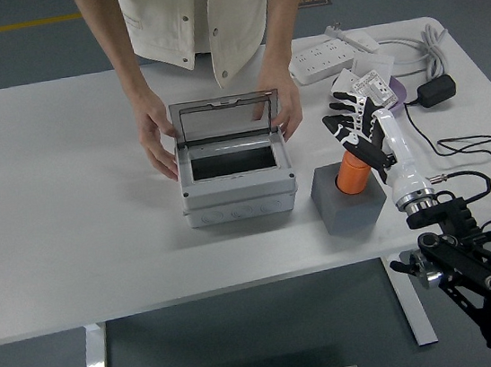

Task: Fetch the battery,place it into the box,close the lid of the box

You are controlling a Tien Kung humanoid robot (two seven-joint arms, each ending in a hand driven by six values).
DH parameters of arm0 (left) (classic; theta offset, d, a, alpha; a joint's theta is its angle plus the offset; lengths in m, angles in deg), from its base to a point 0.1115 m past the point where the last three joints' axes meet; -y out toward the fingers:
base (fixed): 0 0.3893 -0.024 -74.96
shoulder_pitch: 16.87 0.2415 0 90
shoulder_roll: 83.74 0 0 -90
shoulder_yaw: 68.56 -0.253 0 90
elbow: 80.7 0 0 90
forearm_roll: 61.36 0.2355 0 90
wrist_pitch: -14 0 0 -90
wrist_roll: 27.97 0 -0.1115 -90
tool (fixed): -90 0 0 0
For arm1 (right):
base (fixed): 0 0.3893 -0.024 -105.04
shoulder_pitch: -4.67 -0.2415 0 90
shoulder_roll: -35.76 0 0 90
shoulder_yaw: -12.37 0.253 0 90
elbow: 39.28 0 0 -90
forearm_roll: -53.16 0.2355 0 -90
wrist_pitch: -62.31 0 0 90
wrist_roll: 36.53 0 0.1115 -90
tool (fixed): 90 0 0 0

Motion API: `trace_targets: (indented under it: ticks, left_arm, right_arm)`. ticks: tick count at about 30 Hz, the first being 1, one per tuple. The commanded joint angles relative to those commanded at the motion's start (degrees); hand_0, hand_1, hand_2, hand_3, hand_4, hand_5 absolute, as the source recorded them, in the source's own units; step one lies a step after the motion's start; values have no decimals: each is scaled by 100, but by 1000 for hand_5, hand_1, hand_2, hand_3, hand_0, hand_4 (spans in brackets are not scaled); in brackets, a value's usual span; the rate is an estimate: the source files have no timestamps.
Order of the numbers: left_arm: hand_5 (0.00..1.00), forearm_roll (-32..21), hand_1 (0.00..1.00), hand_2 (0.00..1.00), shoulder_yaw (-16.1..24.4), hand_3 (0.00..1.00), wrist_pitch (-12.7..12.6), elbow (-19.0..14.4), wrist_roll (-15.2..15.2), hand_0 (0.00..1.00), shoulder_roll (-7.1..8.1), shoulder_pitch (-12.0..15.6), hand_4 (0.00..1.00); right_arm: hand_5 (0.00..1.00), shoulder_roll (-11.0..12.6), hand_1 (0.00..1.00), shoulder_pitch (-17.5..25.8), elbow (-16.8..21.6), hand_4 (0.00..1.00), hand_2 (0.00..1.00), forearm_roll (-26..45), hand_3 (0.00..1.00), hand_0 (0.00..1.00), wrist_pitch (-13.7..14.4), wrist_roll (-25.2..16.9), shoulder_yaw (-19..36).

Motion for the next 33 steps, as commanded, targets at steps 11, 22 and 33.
trace_targets:
  ticks: [11,22,33]
  left_arm:
    - [243,113,736,609,103,556,1,0,-22,658,-8,6,745]
    - [243,17,736,610,-16,555,11,0,-30,658,-35,-4,747]
    - [244,-399,736,608,-561,554,4,0,-127,658,-4,-46,750]
  right_arm:
    - [527,31,631,44,-112,930,702,-33,743,648,-41,25,-104]
    - [486,17,631,4,-148,899,692,91,734,648,-26,-94,-182]
    - [496,61,628,-83,-334,892,648,263,682,621,273,-392,-425]
